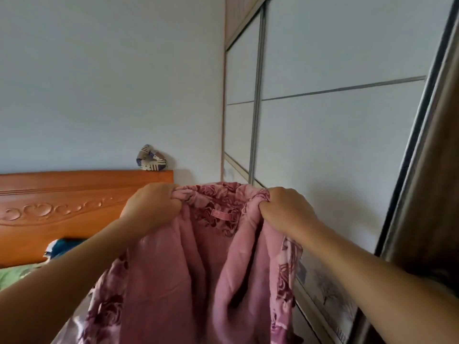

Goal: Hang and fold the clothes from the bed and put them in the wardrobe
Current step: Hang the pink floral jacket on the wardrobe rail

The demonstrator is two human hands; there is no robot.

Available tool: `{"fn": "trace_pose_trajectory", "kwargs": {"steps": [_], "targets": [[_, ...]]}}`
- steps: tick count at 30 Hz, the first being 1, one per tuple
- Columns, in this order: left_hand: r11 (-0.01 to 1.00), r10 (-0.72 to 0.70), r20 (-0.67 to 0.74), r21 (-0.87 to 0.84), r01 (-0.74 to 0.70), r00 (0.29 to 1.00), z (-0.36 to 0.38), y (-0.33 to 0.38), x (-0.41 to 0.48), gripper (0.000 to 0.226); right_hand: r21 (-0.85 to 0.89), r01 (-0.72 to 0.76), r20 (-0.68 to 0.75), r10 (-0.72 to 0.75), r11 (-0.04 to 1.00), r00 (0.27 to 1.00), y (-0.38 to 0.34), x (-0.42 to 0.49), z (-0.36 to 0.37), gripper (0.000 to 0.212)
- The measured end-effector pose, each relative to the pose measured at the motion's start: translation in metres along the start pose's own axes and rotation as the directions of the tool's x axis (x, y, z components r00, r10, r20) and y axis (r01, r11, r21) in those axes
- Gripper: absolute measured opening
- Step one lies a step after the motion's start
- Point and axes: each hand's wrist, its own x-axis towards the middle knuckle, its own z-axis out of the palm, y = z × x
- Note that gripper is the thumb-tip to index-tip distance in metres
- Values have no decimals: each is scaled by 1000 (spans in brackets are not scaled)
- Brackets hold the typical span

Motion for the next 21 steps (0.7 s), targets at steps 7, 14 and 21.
{"fn": "trace_pose_trajectory", "kwargs": {"steps": [7,14,21], "targets": [[966,210,62,-171,-197,976,21,58,17,15,-14,-160,-115,157,987,981,26,-37,-37,20],[881,407,52,-286,-376,912,10,145,-10,25,10,-267,-268,260,964,928,36,-127,-118,25],[696,611,-22,-462,-550,791,-7,258,-39,22,23,-462,-463,418,887,781,72,-223,-210,19]]}}
